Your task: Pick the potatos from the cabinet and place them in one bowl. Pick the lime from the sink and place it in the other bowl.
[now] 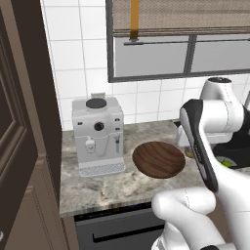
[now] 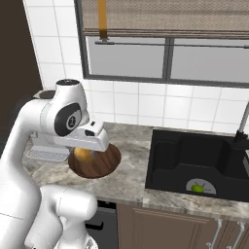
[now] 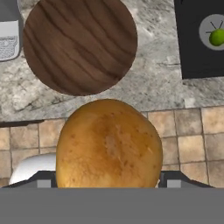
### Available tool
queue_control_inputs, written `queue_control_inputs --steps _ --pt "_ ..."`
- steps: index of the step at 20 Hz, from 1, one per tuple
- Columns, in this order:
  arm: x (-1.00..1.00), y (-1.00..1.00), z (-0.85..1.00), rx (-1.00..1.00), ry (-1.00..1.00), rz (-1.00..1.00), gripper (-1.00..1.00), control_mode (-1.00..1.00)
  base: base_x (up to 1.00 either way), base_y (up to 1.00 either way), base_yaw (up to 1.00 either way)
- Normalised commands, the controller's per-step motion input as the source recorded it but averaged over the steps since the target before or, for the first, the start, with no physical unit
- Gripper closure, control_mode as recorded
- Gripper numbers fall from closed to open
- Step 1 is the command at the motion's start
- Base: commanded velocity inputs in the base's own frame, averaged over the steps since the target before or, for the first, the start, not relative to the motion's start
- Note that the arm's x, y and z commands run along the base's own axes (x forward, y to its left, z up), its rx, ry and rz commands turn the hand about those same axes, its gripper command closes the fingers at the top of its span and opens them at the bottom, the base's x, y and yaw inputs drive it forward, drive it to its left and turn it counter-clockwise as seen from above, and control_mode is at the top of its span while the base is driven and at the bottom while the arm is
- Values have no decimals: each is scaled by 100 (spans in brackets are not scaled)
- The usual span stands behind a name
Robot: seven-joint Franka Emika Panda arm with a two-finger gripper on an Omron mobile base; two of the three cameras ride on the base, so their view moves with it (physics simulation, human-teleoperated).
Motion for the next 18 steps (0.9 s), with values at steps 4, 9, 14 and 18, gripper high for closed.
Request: queue_control_inputs --steps 4,9,14,18 --pt "26 0 -23 0 1 0 100 -100 0 0 0" --pt "24 0 -31 0 0 0 100 -100 0 0 0" --pt "19 0 -26 0 0 0 100 -100 0 0 0" --pt "28 4 -27 0 0 0 100 -100 0 0 0"
